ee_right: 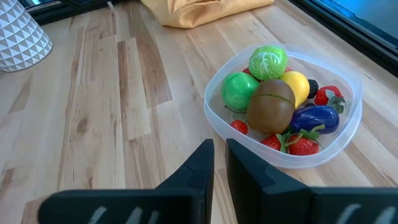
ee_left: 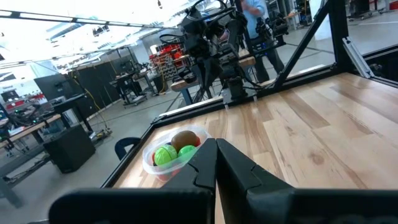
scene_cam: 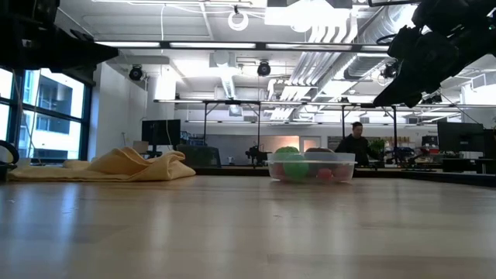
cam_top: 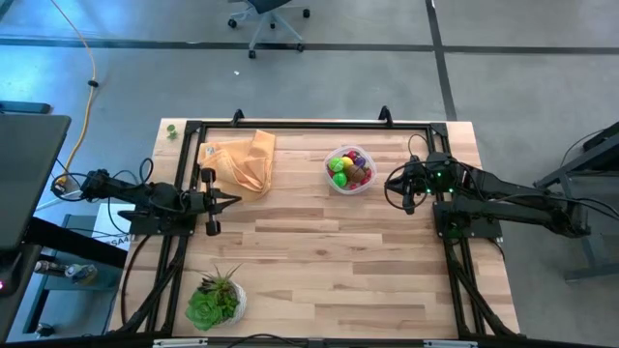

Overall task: Pick and placing Produce into tupperware
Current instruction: Return to Home Position

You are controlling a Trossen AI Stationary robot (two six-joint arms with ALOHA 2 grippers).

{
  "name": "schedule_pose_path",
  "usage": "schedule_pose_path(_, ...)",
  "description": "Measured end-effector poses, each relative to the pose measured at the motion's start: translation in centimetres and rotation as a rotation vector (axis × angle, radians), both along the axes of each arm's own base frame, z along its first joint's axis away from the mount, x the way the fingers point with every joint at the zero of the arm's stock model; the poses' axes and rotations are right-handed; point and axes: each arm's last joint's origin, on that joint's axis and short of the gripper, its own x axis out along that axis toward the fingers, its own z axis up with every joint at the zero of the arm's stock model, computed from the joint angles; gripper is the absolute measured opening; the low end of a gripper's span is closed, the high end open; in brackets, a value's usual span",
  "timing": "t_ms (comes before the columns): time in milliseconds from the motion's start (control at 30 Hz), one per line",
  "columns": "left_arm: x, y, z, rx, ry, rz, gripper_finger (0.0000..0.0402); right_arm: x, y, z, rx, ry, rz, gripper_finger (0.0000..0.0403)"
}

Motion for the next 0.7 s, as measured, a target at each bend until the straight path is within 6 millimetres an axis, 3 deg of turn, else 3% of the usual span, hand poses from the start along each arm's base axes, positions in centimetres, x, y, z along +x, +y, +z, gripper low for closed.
schedule_pose_path(233, 0.0, 0.0, 0.0, 0.000, 0.000, 0.000, 0.0001, 0.2, -0.1, 0.3, 0.003, -0.035, -0.009, 0.0030)
schedule_pose_path(367, 0.0, 0.0, 0.0, 0.000, 0.000, 0.000, 0.0001, 0.2, -0.1, 0.5, 0.157, -0.084, -0.115, 0.0030)
schedule_pose_path(533, 0.0, 0.0, 0.0, 0.000, 0.000, 0.000, 0.0001, 0.7, -0.4, 1.6, 0.268, -0.241, -0.188, 0.0030)
schedule_pose_path(700, 0.0, 0.0, 0.0, 0.000, 0.000, 0.000, 0.0001, 1.4, -0.4, 5.1, 0.195, -0.585, -0.025, 0.0030)
